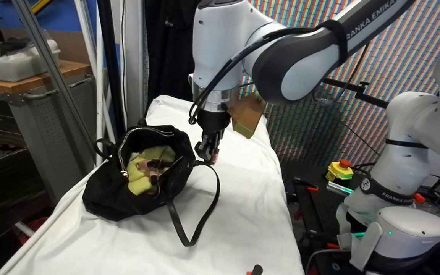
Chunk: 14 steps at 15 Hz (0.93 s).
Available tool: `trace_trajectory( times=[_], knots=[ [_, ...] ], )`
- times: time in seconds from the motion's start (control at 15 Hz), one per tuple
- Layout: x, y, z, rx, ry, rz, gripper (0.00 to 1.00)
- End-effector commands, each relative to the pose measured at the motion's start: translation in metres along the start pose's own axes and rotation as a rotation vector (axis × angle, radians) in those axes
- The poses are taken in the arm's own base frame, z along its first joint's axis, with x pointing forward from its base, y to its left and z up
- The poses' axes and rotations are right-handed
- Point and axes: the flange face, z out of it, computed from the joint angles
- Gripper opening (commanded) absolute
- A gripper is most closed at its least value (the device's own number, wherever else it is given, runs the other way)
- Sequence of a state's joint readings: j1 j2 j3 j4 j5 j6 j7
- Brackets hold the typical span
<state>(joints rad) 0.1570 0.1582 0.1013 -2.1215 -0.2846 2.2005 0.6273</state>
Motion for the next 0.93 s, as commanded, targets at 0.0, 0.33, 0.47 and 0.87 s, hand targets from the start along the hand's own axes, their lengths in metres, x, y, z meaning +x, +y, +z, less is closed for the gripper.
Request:
trace_trajectory(
  times=[0.0, 0.33, 0.47, 0.87],
  knots=[
    [0.036, -0.012, -0.01, -0.02, 0.049, -0.01, 0.15],
    [0.078, -0.028, -0.012, 0.038, 0.139, 0.009, 0.15],
    [0.093, -0.034, -0.008, 0.047, 0.194, 0.03, 0.15],
    [0.132, -0.045, 0.01, 0.062, 0.334, 0.149, 0.15]
  ],
)
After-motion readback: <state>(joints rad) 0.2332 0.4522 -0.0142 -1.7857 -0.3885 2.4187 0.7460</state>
